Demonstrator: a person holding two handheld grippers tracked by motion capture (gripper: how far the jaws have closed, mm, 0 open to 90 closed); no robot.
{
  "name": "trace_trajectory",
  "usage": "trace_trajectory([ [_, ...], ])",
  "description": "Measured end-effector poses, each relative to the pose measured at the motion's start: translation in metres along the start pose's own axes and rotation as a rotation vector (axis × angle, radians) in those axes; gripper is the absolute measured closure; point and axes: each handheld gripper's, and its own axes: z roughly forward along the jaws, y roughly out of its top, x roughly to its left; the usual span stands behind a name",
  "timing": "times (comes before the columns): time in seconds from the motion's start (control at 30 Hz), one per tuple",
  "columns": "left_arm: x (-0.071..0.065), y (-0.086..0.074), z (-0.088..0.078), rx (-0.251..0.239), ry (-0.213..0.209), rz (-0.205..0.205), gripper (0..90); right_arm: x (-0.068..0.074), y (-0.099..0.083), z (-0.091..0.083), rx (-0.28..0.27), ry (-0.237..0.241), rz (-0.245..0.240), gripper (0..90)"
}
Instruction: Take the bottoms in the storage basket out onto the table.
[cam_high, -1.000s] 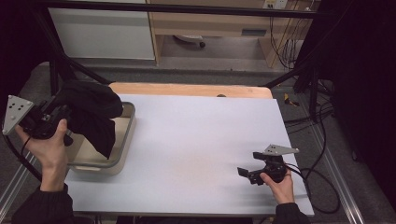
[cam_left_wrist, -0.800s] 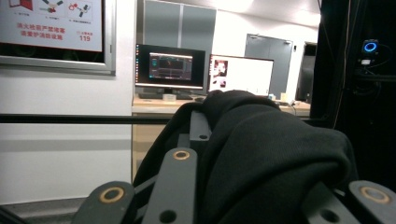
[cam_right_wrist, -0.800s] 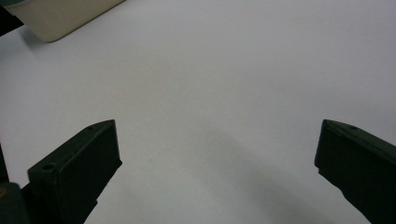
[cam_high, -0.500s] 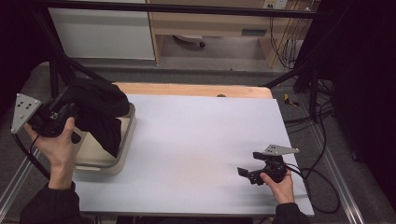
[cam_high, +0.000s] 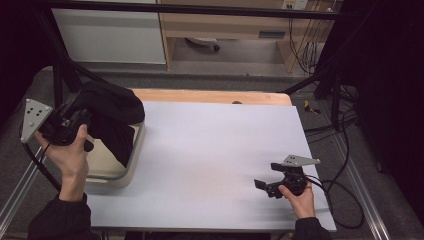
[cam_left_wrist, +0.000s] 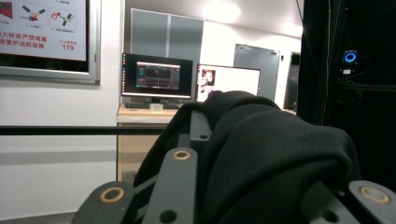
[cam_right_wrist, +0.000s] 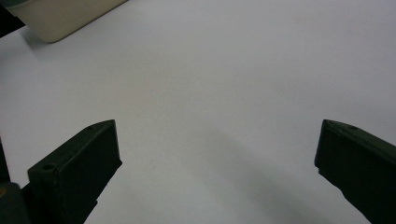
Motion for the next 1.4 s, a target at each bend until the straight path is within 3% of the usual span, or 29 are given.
trace_trajectory([
  [0.97, -0.035, -0.006, 0.02, -0.016, -0.075, -0.018, 79.8, 0.0, 0.0, 0.0, 0.0, -0.001, 0.002, 0.6],
  [1.4, -0.051, -0.006, 0.029, -0.006, -0.113, -0.008, 79.9, 0.0, 0.0, -0.001, 0.0, 0.0, 0.001, 0.6],
])
